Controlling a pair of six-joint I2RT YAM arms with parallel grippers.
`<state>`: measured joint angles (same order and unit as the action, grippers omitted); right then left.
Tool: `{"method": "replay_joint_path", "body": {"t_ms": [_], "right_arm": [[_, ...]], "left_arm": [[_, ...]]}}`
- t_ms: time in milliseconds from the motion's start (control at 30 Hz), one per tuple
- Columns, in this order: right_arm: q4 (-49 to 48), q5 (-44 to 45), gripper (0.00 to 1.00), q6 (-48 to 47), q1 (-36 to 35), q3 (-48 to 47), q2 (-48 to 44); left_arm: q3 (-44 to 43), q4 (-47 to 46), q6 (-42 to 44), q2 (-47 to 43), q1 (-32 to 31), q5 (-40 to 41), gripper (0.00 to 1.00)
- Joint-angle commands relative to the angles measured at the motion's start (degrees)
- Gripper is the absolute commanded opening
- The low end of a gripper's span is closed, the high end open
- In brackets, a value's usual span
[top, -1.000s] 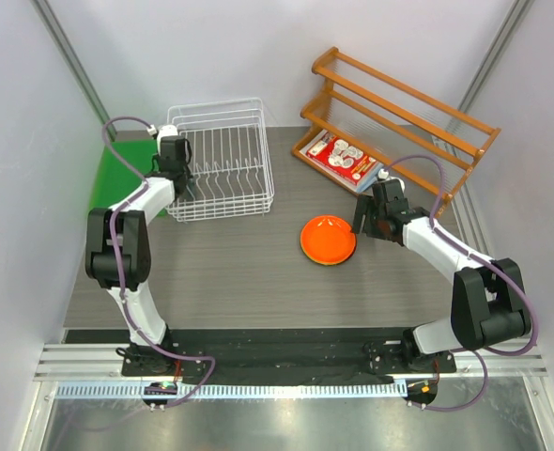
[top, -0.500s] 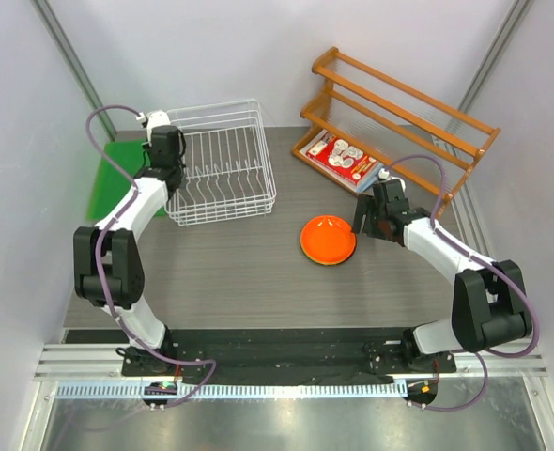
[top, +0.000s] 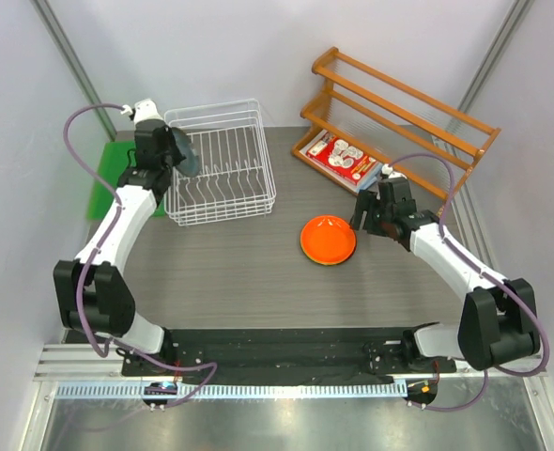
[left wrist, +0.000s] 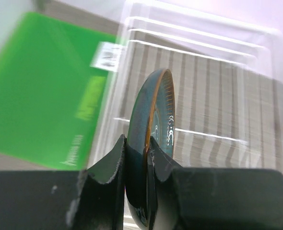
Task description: Unload the plates from the dish rack
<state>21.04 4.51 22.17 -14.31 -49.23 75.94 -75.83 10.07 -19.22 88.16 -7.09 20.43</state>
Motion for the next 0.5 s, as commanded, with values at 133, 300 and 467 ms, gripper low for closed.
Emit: {"method": "replay_joint_path", "body": {"t_ms": [133,300,467], "right_arm": [[-10.4,-19.5,0.78,4.4,-0.5,-1.7,-5.8],[-18.1,-26.3,0.78,9.3,-0.9,-2.2,-4.8],[-24.1,-30.3,0.78,12.4,-1.9,-1.7,-2.9]], "left_arm": [[8.6,-9.8,-18.8,-7.6,-5.5,-29.2,0.00],[13.4,-16.8,-21.9,-7.5,-13.1,-32.3,0.00],[15.3,-21.0,-25.2,-6.8,-16.5,-34.6,0.00]]}}
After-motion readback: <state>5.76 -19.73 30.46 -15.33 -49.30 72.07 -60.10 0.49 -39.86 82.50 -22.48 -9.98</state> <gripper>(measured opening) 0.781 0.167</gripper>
